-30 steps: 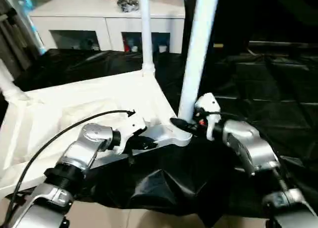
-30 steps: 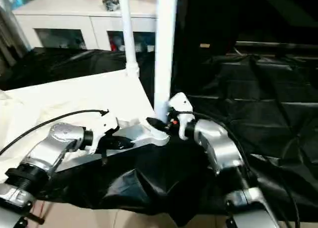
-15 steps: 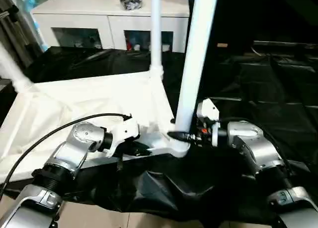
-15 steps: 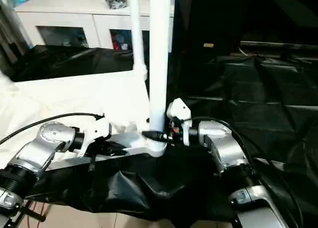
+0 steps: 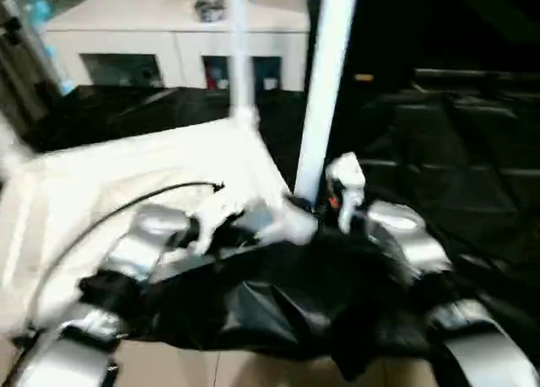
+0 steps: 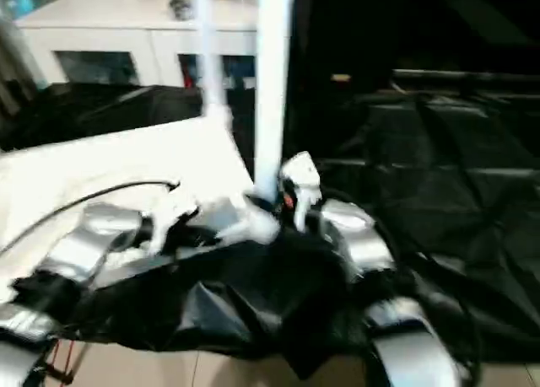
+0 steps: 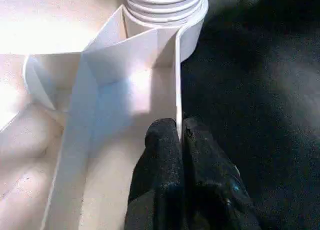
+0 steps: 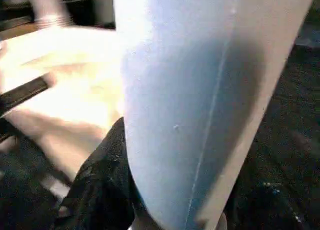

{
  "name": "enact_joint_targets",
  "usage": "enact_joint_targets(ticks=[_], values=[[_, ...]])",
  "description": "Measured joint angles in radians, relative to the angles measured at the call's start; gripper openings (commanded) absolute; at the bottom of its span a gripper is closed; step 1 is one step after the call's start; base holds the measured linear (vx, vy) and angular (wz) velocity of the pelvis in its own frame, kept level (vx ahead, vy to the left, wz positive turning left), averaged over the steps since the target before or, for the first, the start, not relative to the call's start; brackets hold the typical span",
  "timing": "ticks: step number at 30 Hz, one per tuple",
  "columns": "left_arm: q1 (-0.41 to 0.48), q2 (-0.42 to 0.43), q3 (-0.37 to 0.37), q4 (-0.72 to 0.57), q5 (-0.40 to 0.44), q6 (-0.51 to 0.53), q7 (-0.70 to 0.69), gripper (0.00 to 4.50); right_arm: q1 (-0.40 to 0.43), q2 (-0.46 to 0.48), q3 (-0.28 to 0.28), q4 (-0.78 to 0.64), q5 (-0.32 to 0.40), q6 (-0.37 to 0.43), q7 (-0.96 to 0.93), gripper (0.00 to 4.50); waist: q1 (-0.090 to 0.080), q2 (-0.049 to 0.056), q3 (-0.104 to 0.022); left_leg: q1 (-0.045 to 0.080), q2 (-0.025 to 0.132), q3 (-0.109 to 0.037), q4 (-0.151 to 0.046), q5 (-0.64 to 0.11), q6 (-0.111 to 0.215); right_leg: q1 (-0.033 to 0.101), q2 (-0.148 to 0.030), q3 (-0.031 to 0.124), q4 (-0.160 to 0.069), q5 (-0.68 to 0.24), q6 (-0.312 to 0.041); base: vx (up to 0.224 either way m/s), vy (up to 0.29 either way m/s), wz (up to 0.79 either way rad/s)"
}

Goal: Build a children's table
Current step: Rotate leg to tighten

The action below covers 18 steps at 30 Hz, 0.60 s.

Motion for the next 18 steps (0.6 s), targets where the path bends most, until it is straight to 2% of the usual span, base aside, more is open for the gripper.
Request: enact_joint_targets(ticks=[2,4,5,6,7,8,9,10,11,12,13,14,15,17,18], values=[[-0.017,-0.046,0.012,0.016,0.005,0.044,0.069,0.0,-0.02,0.025,-0.012,0.035,-0.01,-0.005,-0.077,1.88,-0.001,0.002,0.001,0.0,0.0,-0.001,0.0,0.0,0.0,0.002,-0.002,-0.007,-0.006,0.0,0.0,0.0,0.0,0.0],[-0.037,-0.11,0.03,0.034,0.014,0.097,0.167,0.0,-0.044,0.042,-0.032,0.076,-0.028,-0.008,-0.182,1.88,-0.001,0.011,0.006,0.004,0.003,-0.005,0.0,0.0,0.001,0.008,-0.003,-0.021,-0.023,0.0,0.0,-0.027,0.012,0.01],[-0.039,-0.127,0.033,0.037,0.017,0.109,0.197,0.0,-0.056,0.052,-0.038,0.093,-0.035,-0.007,-0.217,1.88,-0.004,0.017,0.01,0.008,0.004,-0.008,0.0,-0.001,0.001,0.017,-0.003,-0.032,-0.033,0.0,0.0,0.0,0.0,0.0],[-0.039,-0.14,0.033,0.037,0.018,0.118,0.221,0.0,-0.062,0.06,-0.04,0.102,-0.045,-0.007,-0.249,1.88,-0.011,0.029,0.015,0.012,0.005,-0.017,-0.002,-0.002,0.003,0.031,-0.004,-0.053,-0.052,0.0,0.0,0.0,0.0,0.0],[-0.041,-0.142,0.035,0.037,0.018,0.123,0.228,0.0,-0.066,0.064,-0.04,0.106,-0.05,-0.007,-0.26,1.88,-0.013,0.035,0.018,0.01,0.005,-0.021,-0.008,-0.002,0.003,0.046,-0.006,-0.059,-0.048,-0.004,-0.003,-0.069,0.035,-0.06],[-0.044,-0.145,0.034,0.038,0.021,0.129,0.234,0.0,-0.069,0.068,-0.042,0.11,-0.052,-0.007,-0.272,1.88,-0.004,0.041,0.026,0.011,0.003,-0.019,-0.014,-0.002,0.003,0.044,-0.013,-0.058,-0.011,-0.034,-0.02,-0.048,-0.031,0.18],[-0.05,-0.156,0.028,0.043,0.03,0.133,0.241,0.0,-0.062,0.066,-0.052,0.112,-0.051,-0.009,-0.283,1.88,0.013,0.019,0.024,0.016,0.004,0.014,-0.02,-0.002,0.003,0.048,-0.016,-0.029,0.071,-0.078,-0.045,-0.048,-0.031,0.18],[-0.05,-0.158,0.031,0.041,0.035,0.126,0.248,0.0,-0.074,0.067,-0.054,0.121,-0.052,-0.009,-0.288,1.88,0.028,-0.018,0.017,0.027,0.001,0.045,-0.02,-0.001,0.003,0.044,-0.019,0.012,0.095,-0.085,-0.012,0.051,-0.138,0.21],[-0.051,-0.156,0.032,0.04,0.036,0.123,0.252,0.0,-0.082,0.069,-0.055,0.131,-0.052,-0.009,-0.29,1.88,0.033,-0.027,0.017,0.026,-0.004,0.04,0.007,-0.018,0.001,0.03,-0.02,0.015,0.096,-0.085,0.0,0.065,-0.093,-0.26],[-0.049,-0.152,0.032,0.041,0.036,0.124,0.251,0.0,-0.089,0.076,-0.055,0.139,-0.055,-0.009,-0.292,1.88,0.047,-0.017,0.02,0.02,-0.005,0.014,0.044,-0.059,0.014,0.029,-0.021,0.004,0.092,-0.085,0.0,0.065,-0.093,-0.26],[-0.049,-0.15,0.031,0.041,0.036,0.127,0.25,0.0,-0.092,0.078,-0.055,0.139,-0.057,-0.01,-0.294,1.88,0.052,0.006,0.015,0.012,-0.012,-0.018,0.042,-0.063,0.019,0.037,-0.021,-0.018,0.087,-0.085,0.0,0.114,0.038,-0.5],[-0.05,-0.15,0.032,0.04,0.035,0.128,0.25,0.0,-0.093,0.08,-0.059,0.139,-0.056,-0.013,-0.295,1.88,0.053,0.015,0.01,0.006,-0.015,-0.038,0.037,-0.046,-0.005,0.033,-0.018,-0.027,0.079,-0.085,0.0,0.115,0.052,-0.34],[-0.051,-0.149,0.032,0.039,0.034,0.129,0.25,0.0,-0.096,0.083,-0.067,0.142,-0.055,-0.015,-0.297,1.88,0.05,0.022,0.001,0.003,-0.015,-0.047,0.026,-0.04,-0.015,0.032,-0.015,-0.032,0.066,-0.084,-0.001,0.115,0.052,-0.34],[-0.052,-0.144,0.033,0.033,0.034,0.127,0.25,0.0,-0.102,0.088,-0.076,0.152,-0.056,-0.017,-0.303,1.88,0.045,0.008,-0.006,0.0,-0.013,-0.043,0.019,-0.039,-0.014,0.031,-0.009,-0.028,0.051,-0.061,-0.016,0.0,0.0,0.0],[-0.051,-0.14,0.032,0.033,0.034,0.127,0.25,0.0,-0.108,0.091,-0.077,0.162,-0.058,-0.017,-0.306,1.88,0.042,0.005,-0.009,0.0,-0.01,-0.04,0.019,-0.033,-0.011,0.032,-0.002,-0.019,0.049,-0.052,-0.02,0.0,0.0,0.0]])
